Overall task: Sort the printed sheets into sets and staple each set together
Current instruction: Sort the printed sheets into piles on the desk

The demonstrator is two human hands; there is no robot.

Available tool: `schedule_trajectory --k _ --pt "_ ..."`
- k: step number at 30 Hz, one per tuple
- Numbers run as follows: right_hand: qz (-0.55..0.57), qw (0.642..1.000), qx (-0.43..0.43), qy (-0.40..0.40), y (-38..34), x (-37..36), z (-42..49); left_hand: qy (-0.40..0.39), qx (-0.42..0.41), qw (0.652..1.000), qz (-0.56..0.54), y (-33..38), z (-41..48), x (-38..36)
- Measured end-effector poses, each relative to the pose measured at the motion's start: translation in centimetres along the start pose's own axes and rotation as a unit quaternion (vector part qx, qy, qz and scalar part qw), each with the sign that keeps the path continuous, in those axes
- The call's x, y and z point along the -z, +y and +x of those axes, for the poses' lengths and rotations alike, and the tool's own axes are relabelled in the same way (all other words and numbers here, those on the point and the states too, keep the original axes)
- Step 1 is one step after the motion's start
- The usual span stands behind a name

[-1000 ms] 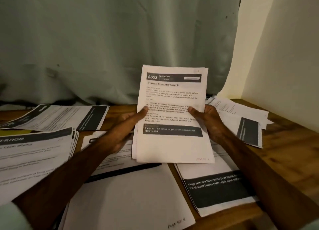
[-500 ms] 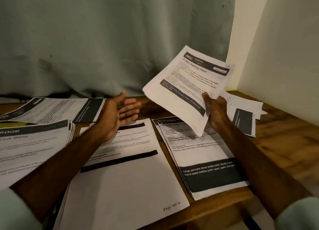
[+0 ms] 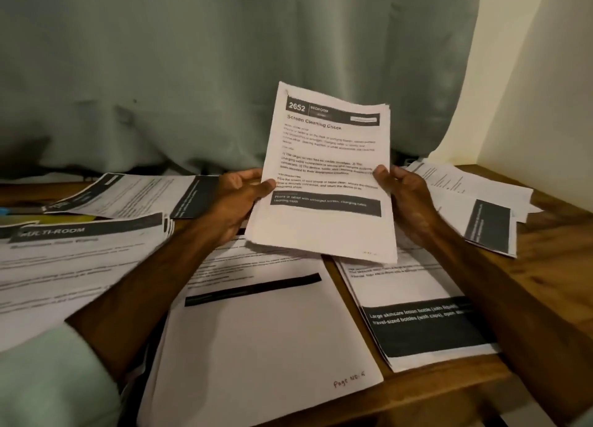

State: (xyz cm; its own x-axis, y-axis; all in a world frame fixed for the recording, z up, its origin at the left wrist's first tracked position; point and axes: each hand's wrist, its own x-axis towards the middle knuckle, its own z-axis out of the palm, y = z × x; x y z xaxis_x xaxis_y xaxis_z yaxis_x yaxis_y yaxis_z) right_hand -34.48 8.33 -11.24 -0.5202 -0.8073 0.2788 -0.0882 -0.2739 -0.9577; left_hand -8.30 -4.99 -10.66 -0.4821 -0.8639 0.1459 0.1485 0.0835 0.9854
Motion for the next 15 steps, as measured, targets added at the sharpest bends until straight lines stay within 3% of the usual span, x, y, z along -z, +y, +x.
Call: schedule_trajectory --k 6,15 --pt "0.021 0.999 -0.004 -0.039 -0.7 -0.9 -0.6 0.154 -0.072 0.985 -0.015 1.4 1.5 3.7" --pt "-0.09 0.994 0.031 -0.059 0.3 -2.5 -1.7 0.114 -0.033 0.993 0.001 -0.6 2.1 3.8"
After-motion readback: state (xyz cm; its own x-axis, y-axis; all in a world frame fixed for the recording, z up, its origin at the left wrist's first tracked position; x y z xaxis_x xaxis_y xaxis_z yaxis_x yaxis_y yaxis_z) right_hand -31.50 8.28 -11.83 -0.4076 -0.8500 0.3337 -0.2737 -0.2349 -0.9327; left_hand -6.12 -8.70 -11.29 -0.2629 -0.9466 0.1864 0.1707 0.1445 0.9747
